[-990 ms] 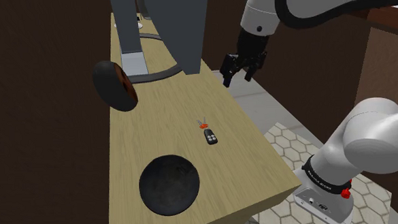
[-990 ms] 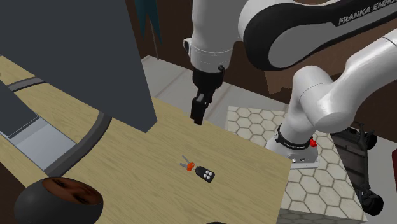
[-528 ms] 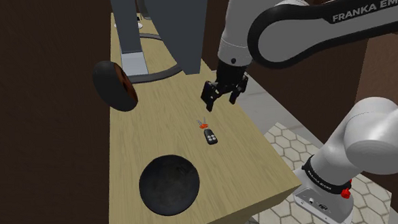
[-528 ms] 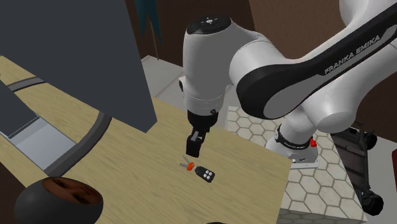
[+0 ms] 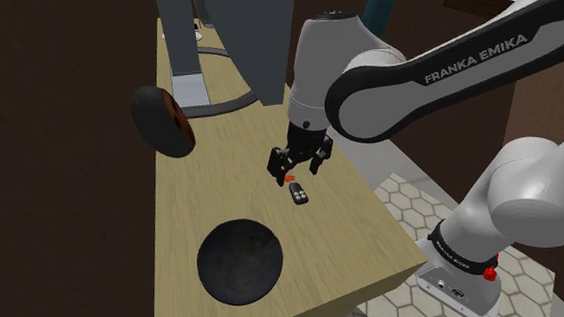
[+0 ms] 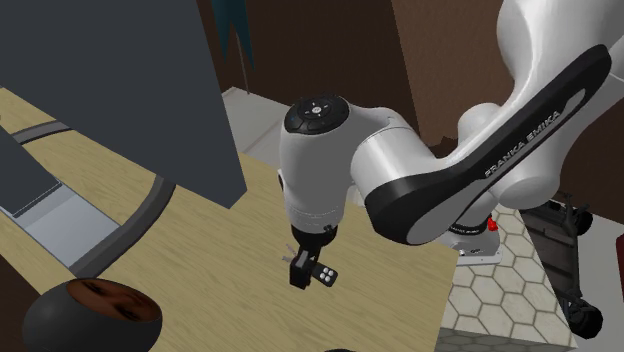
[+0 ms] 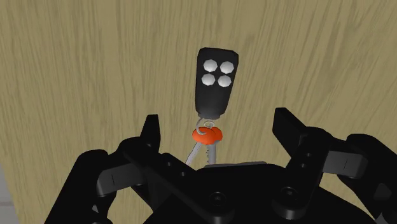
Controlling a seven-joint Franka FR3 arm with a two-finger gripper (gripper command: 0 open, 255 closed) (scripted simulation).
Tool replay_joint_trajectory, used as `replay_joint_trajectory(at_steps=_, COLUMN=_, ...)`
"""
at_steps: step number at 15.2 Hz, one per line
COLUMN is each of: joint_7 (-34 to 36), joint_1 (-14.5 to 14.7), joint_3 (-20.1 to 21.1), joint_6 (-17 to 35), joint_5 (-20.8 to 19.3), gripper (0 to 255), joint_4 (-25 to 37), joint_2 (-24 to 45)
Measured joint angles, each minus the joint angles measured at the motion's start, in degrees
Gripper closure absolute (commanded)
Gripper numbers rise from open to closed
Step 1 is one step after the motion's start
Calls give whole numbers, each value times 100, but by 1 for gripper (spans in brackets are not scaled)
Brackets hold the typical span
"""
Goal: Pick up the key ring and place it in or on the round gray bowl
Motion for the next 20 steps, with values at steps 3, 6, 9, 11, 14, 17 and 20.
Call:
replay_joint_trajectory(at_steps=3, joint_7=32, joint_1=-23, joint_3=53, joint_6=297, joint_5=-31, gripper=0, joint_4=-104, joint_2=199)
replay_joint_trajectory(at_steps=6, joint_7=58, joint_1=-33, joint_3=82, joint_6=432, joint_5=-52, gripper=0, joint_4=-138, joint_2=300)
replay_joint_trajectory(at_steps=9, joint_7=59, joint_1=-33, joint_3=84, joint_6=445, joint_5=-52, gripper=0, joint_4=-144, joint_2=306)
replay_joint_trajectory(at_steps=11, joint_7=59, joint_1=-33, joint_3=84, joint_6=446, joint_5=-52, gripper=0, joint_4=-144, joint_2=306)
replay_joint_trajectory(at_steps=14, joint_7=59, joint_1=-33, joint_3=84, joint_6=446, joint_5=-52, gripper=255, joint_4=-144, joint_2=306)
replay_joint_trajectory(at_steps=17, joint_7=59, joint_1=-33, joint_3=84, joint_6=446, joint_5=-52, gripper=255, joint_4=-144, joint_2=306)
replay_joint_trajectory(at_steps=20, joint_7=59, joint_1=-33, joint_3=84, joint_6=446, joint_5=-52, gripper=255, joint_4=-144, joint_2=306)
